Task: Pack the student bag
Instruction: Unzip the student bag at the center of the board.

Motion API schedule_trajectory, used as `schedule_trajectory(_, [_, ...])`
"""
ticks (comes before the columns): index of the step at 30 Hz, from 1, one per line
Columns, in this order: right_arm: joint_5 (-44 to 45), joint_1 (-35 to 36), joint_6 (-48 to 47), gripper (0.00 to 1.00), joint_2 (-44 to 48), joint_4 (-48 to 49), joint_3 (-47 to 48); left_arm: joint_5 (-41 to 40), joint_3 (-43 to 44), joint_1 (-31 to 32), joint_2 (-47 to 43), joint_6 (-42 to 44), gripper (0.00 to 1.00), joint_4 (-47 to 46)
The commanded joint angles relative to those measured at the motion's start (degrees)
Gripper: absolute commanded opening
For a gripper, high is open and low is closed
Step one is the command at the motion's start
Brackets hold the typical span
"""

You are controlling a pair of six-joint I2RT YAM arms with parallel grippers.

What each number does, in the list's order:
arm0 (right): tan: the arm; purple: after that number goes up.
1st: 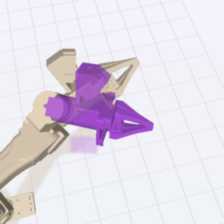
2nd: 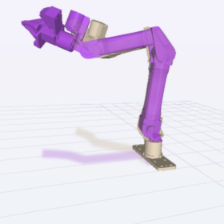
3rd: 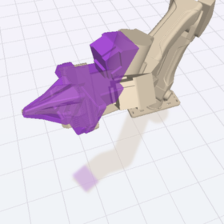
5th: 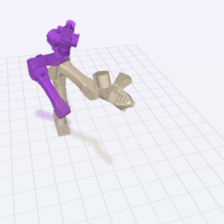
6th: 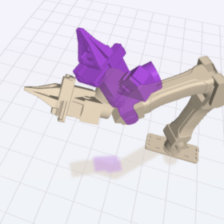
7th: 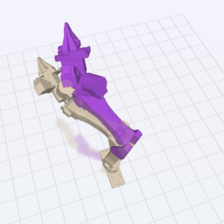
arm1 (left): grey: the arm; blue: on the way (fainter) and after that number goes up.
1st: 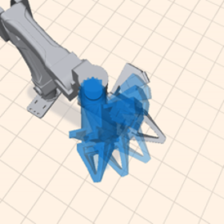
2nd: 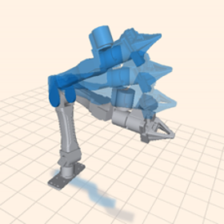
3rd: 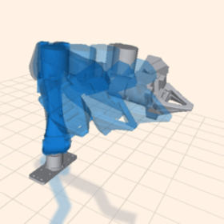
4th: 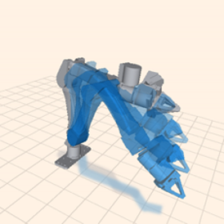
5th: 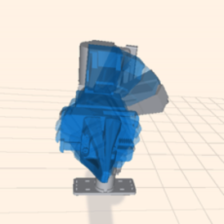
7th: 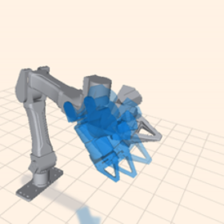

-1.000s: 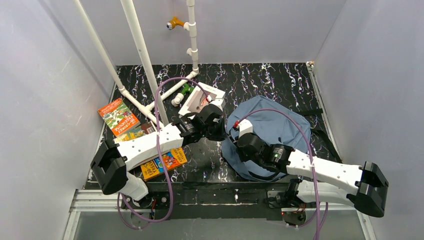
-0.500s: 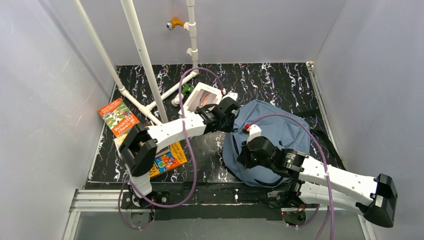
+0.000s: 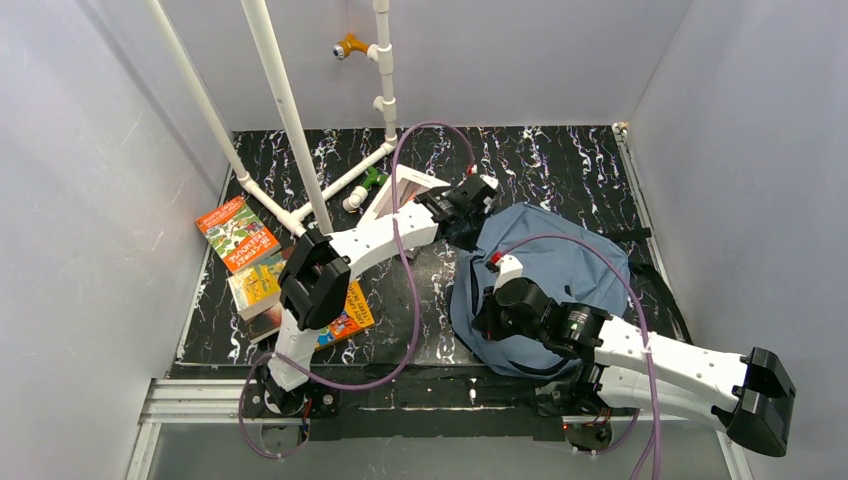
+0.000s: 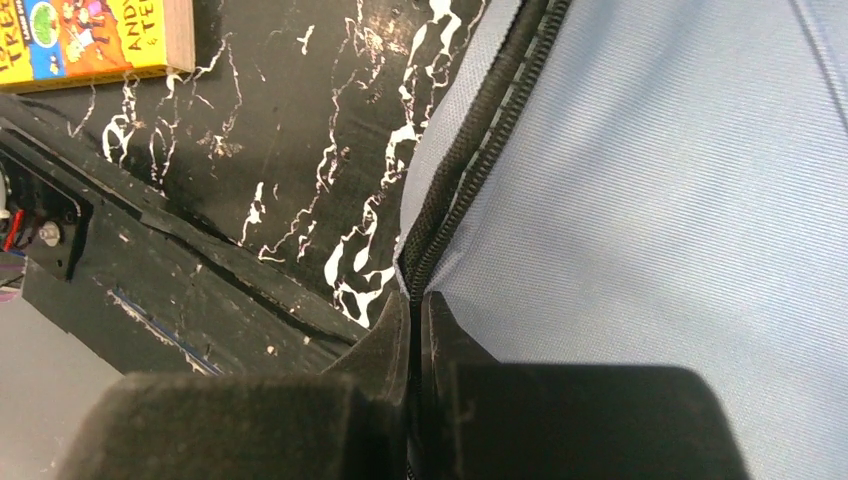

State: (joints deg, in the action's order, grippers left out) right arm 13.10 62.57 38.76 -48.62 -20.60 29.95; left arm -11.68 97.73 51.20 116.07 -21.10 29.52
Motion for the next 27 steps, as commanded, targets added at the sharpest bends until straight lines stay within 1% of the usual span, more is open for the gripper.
schedule_trajectory(1, [-14.8,1.8,0.4,0.01,-0.3,-1.6,-2.9,-1.7,11.5,-4.8,1.3,4.8,0.00,-4.8])
schedule_trajectory(5, [-12.5,1.9,0.5,0.01,-0.9,-1.7,-3.6,2.6,13.3,-5.1,3.5,3.5,0.00,-4.1])
schedule_trajectory(10, [-7.2,1.8,1.4,0.01,-2.0,0.2,-3.4,4.3,14.3,-5.9,5.3,3.4,0.00,-3.1])
schedule_trajectory(12, [-5.9,1.8,0.4,0.01,-3.4,0.7,-1.7,5.7,17.4,-6.7,6.4,3.4,0.00,-1.4])
schedule_trajectory(15, [-6.5,1.8,-2.1,0.01,-6.2,2.3,0.2,6.2,21.9,-7.5,7.9,4.1,0.00,1.5])
schedule_trajectory(16, [-5.1,1.8,-2.5,0.06,-6.9,0.6,2.2,6.8,22.3,-7.5,7.7,4.1,0.00,2.0])
schedule_trajectory(17, [-2.7,1.8,-2.6,0.21,-7.3,-2.0,4.4,7.8,22.0,-7.5,7.1,4.1,0.00,2.0])
schedule_trajectory(18, [0.1,1.8,-2.6,0.38,-7.4,-4.9,7.2,9.0,21.2,-7.5,6.5,4.1,0.00,1.8])
schedule_trajectory(19, [3.5,1.7,-2.6,0.51,-7.3,-8.2,10.3,10.1,20.1,-7.5,5.7,4.0,0.00,1.4])
schedule_trajectory(20, [7.2,1.6,-2.1,0.58,-7.3,-13.3,13.6,11.1,18.6,-7.5,5.0,3.6,0.00,1.0])
schedule_trajectory(22, [15.6,1.3,-0.9,0.62,-7.2,-20.6,19.9,12.6,15.8,-7.5,3.6,2.4,0.00,0.4])
schedule_trajectory(23, [18.5,1.1,-1.0,0.65,-7.1,-23.1,22.6,14.4,14.8,-7.5,3.1,1.6,0.00,0.5])
schedule_trajectory(26, [24.8,0.0,-1.6,0.71,-6.8,-27.0,26.3,16.9,14.3,-7.5,2.8,0.4,0.00,2.2])
schedule_trajectory(27, [25.8,-1.0,-1.7,0.73,-6.7,-27.7,26.5,16.9,14.5,-7.6,2.7,0.4,0.02,3.3])
